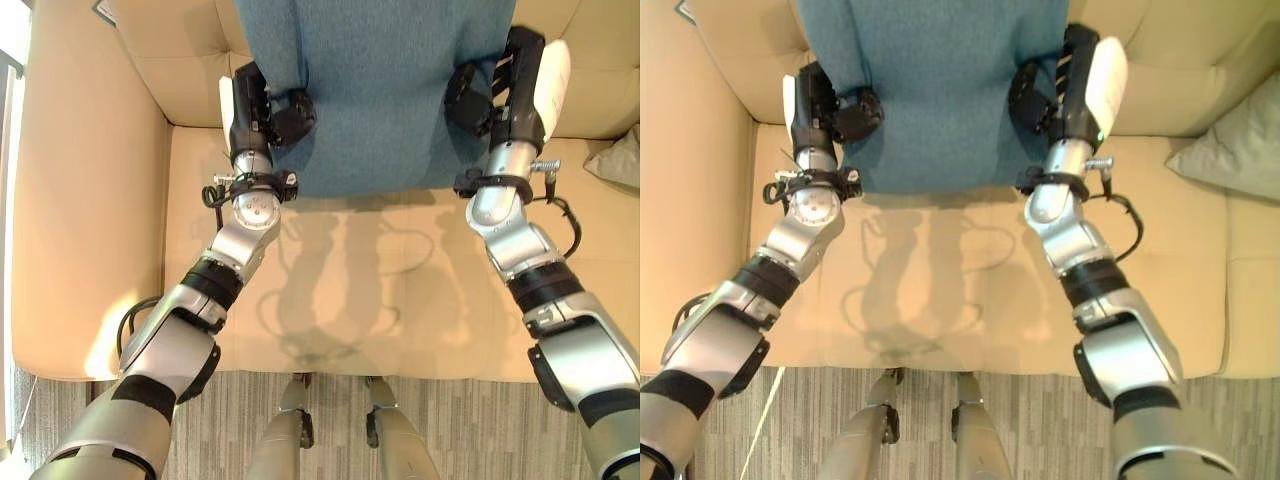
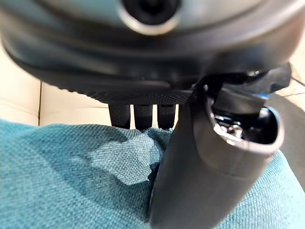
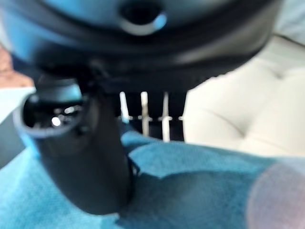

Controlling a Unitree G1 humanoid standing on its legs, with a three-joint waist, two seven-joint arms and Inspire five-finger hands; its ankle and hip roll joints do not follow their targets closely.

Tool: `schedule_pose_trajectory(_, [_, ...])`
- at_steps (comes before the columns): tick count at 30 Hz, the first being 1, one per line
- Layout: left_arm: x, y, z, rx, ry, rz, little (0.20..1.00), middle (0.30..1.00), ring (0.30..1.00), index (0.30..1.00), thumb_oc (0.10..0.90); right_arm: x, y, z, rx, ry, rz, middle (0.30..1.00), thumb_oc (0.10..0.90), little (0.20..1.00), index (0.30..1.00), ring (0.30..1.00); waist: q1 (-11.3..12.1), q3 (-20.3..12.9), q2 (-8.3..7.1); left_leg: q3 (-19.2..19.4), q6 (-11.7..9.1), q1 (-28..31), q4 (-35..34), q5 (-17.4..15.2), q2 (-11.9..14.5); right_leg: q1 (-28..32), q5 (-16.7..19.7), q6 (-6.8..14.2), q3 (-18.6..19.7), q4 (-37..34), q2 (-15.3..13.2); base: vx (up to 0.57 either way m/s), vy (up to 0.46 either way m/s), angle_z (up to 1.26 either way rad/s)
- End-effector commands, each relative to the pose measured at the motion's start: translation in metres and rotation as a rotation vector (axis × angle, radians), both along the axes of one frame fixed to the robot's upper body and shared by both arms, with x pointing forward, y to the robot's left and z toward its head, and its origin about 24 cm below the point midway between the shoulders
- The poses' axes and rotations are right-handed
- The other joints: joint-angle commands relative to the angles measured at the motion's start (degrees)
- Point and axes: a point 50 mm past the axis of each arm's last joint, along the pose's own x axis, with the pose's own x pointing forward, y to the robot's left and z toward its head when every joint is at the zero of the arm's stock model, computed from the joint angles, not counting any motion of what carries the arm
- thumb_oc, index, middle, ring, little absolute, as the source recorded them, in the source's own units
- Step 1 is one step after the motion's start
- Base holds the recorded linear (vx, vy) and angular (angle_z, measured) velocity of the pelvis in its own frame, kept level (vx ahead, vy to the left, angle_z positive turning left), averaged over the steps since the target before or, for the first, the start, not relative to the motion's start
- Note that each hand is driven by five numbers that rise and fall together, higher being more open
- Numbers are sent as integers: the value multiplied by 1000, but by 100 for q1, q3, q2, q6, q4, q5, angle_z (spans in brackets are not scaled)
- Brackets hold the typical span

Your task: Pick up all the scattered cushions and arrange them neatly on the sofa.

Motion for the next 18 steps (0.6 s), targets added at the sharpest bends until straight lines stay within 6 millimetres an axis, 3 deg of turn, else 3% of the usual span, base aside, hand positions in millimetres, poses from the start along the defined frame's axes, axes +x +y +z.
schedule_pose_trajectory(1, [-37, -73, 110, 232, -489, -202, 300, 300, 300, 300, 400, -21, 50, 88, -99, -356, 115, 300, 400, 300, 300, 300, 68, -348, -119, -75, -584, -281, -12, -329, 163, -178, -275, 514, -264, 16, -206, -64, -30, 43])
schedule_pose_trajectory(3, [-35, -71, 111, 236, -485, -182, 300, 300, 300, 300, 400, -17, 56, 80, -110, -322, 118, 300, 400, 300, 300, 300, 70, -316, -119, -82, -586, -357, -12, -311, 162, -253, -266, 516, -263, 16, -192, -44, -17, 0])
schedule_pose_trajectory(4, [-32, -68, 109, 231, -466, -164, 556, 556, 556, 556, 571, -12, 60, 73, -117, -284, 120, 300, 400, 300, 300, 300, 72, -290, -119, -83, -594, -439, -12, -255, 165, -339, -223, 516, -266, 16, -188, -43, -15, -49])
schedule_pose_trajectory(5, [-29, -68, 106, 221, -445, -158, 900, 900, 900, 900, 800, -9, 64, 68, -119, -252, 131, 472, 515, 472, 472, 472, 68, -263, -121, -87, -595, -477, -12, -241, 170, -382, -207, 511, -261, 16, -185, -44, -16, -49])
schedule_pose_trajectory(6, [-29, -67, 106, 220, -445, -158, 900, 900, 900, 900, 800, -8, 64, 68, -120, -251, 132, 596, 598, 596, 596, 596, 66, -269, -117, -87, -597, -464, -12, -270, 172, -369, -232, 511, -262, 16, -183, -54, -10, -10])
schedule_pose_trajectory(7, [-25, -62, 104, 214, -418, -145, 900, 900, 900, 900, 800, -3, 68, 61, -117, -191, 158, 900, 800, 900, 900, 900, 66, -226, -124, -88, -604, -558, -12, -205, 180, -461, -185, 503, -257, 16, -173, -20, -6, -12])
schedule_pose_trajectory(11, [-22, -53, 96, 218, -396, -135, 900, 900, 900, 900, 800, 1, 74, 46, -137, -118, 202, 900, 800, 900, 900, 900, 58, -195, -123, -91, -619, -633, -12, -201, 193, -545, -185, 502, -260, 16, -167, -36, -5, 22])
schedule_pose_trajectory(13, [-19, -43, 82, 210, -363, -116, 900, 900, 900, 900, 800, 2, 80, 25, -134, -67, 249, 900, 800, 900, 900, 900, 50, -182, -130, -82, -623, -669, -12, -165, 193, -586, -157, 492, -269, 16, -172, -7, -5, 3])
schedule_pose_trajectory(18, [-18, -31, 60, 179, -325, -110, 900, 900, 900, 900, 800, 0, 78, -2, -131, -9, 278, 900, 800, 900, 900, 900, 38, -195, -138, -79, -631, -613, -12, -201, 195, -528, -195, 484, -298, 16, -183, -16, -11, -15])
